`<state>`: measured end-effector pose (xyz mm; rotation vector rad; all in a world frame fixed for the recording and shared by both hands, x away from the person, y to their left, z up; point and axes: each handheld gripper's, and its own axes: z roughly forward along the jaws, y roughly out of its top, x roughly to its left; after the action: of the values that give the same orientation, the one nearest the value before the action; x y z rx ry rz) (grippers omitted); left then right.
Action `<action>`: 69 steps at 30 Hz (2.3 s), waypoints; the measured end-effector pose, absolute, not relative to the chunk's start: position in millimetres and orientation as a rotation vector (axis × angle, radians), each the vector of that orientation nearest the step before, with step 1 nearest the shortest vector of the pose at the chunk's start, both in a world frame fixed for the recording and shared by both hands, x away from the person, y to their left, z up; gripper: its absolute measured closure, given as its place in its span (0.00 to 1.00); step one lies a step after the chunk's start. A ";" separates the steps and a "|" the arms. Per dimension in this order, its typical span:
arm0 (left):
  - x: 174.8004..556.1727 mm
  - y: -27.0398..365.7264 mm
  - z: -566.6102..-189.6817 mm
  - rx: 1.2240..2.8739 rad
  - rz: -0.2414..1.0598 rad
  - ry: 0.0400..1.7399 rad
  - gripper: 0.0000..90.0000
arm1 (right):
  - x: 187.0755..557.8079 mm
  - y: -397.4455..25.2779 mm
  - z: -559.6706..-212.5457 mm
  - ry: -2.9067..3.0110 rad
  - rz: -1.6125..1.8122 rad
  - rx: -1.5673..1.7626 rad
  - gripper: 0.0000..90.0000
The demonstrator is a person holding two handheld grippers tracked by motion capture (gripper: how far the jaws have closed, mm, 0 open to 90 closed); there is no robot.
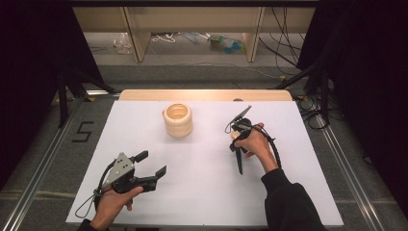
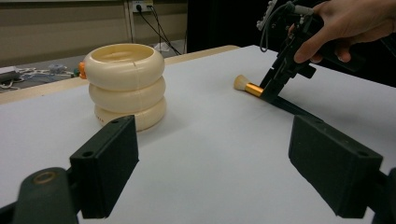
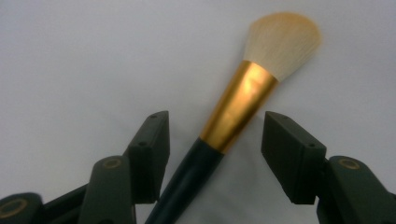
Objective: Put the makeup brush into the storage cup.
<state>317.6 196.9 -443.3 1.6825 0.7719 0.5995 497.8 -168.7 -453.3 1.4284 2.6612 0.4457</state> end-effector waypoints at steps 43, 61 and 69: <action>317.9 194.2 -444.0 1.677 0.591 0.779 0.18 | 510.5 -164.5 -454.3 2.719 0.247 1.373 0.78; 317.9 194.5 -444.0 1.678 0.591 0.786 0.18 | 510.3 -161.2 -453.5 2.738 0.218 1.300 0.82; 317.7 194.3 -444.3 1.681 0.591 0.789 0.18 | 505.1 -168.2 -436.1 2.690 0.370 1.239 0.82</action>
<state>317.7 194.3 -444.3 1.6811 0.7892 0.5912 505.1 -168.2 -436.1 1.2389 2.6901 0.3695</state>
